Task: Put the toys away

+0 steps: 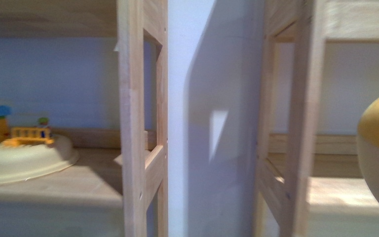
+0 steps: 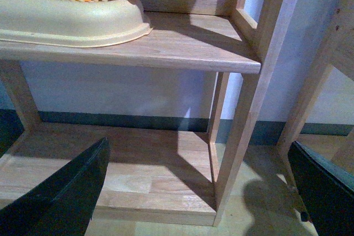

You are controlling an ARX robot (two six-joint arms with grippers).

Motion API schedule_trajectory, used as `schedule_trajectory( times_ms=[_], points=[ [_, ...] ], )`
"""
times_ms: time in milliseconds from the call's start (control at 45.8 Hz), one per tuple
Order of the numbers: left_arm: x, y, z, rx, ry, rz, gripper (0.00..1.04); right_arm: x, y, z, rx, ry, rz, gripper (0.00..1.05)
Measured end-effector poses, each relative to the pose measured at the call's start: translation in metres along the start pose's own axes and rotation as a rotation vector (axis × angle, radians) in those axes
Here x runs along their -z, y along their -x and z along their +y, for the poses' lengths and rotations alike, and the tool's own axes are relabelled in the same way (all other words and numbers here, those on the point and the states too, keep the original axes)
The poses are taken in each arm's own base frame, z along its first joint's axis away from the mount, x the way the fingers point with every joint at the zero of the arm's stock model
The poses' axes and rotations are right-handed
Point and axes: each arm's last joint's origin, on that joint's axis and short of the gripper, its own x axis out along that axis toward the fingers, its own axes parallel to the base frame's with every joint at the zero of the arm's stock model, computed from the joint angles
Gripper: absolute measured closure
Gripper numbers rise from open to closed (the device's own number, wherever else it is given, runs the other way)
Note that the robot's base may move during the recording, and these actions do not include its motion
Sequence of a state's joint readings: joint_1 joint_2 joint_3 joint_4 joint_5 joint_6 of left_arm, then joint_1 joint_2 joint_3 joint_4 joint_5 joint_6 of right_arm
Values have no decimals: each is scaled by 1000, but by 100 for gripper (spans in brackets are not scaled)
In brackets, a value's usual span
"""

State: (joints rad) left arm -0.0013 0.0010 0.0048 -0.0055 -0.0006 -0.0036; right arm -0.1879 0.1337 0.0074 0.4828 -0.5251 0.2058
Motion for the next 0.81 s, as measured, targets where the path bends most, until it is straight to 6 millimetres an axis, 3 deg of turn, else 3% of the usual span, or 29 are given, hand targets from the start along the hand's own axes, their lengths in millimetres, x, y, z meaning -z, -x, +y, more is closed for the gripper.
schedule_trajectory(
  times_ms=[284,393,481,612,808],
  points=[
    [0,0,0,0,0,0,6,0,0,0,9,2,0,96],
    [0,0,0,0,0,0,6,-6,-3,-7,262,-40,185,96],
    [0,0,0,0,0,0,6,-25,-8,-15,331,-7,193,96],
    [0,0,0,0,0,0,6,-79,-21,-19,309,69,70,96],
    [0,0,0,0,0,0,6,-131,-33,-25,319,135,-40,96]
  ],
)
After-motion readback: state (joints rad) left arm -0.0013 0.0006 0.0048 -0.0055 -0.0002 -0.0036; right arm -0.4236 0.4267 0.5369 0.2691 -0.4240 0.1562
